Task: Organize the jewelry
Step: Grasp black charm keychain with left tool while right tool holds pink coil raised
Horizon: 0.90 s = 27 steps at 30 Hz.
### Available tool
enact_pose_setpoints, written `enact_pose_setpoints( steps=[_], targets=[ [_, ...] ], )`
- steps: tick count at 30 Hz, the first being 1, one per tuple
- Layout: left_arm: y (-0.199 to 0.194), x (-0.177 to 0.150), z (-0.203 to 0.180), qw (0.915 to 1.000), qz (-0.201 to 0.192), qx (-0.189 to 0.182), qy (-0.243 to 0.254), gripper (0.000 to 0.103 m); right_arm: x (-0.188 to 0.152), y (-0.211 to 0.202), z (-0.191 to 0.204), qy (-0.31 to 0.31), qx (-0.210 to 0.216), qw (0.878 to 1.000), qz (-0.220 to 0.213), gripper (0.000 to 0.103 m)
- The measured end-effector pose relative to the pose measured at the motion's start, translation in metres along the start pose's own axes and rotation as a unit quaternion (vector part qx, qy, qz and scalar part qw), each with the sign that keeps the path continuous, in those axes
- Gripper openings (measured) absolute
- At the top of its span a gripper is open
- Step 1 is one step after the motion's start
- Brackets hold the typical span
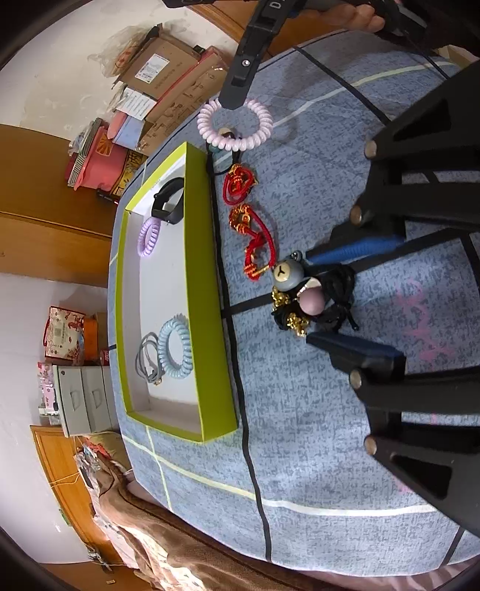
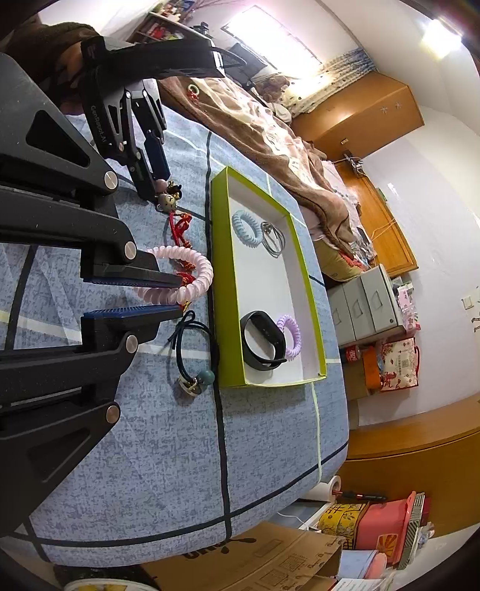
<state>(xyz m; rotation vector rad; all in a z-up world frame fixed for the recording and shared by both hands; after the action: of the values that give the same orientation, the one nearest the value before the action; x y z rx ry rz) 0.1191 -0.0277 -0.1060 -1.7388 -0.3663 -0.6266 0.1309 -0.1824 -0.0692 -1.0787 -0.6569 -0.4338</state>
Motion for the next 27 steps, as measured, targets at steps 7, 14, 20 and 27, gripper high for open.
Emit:
enact_pose_setpoints(
  steps=[7,14,20,27],
  targets=[
    [-0.003,-0.002,0.001,0.9999,-0.001,-0.015,-0.009,0.016,0.000,-0.001,0.002,-0.001,0.001,1.000,-0.001,0.010],
    [-0.014,0.001,0.004,0.9995,-0.015,-0.022,-0.015,0.013,-0.001,-0.001,0.002,0.000,0.001,1.000,-0.001,0.010],
    [-0.028,0.005,0.005,0.9985,-0.031,-0.040,-0.022,0.008,0.001,-0.003,0.003,-0.001,0.002,1.000,-0.003,0.010],
    [-0.043,0.014,-0.002,0.9974,-0.049,-0.052,-0.009,0.004,0.004,-0.006,0.005,-0.001,0.002,1.000,-0.008,0.010]
  ],
)
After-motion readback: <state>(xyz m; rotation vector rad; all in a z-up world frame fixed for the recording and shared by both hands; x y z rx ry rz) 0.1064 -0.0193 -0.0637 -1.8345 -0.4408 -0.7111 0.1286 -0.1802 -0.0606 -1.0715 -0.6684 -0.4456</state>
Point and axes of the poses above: each gripper's, at about its wrist camera, not at the fingertips, and y roughly the way its jaws point, z to its left, x to its top, the point moved 10 cm from there along y, roughly the way its jaws point, and after that the axes turned 4 degrees about -y, right-handed, at the moved point
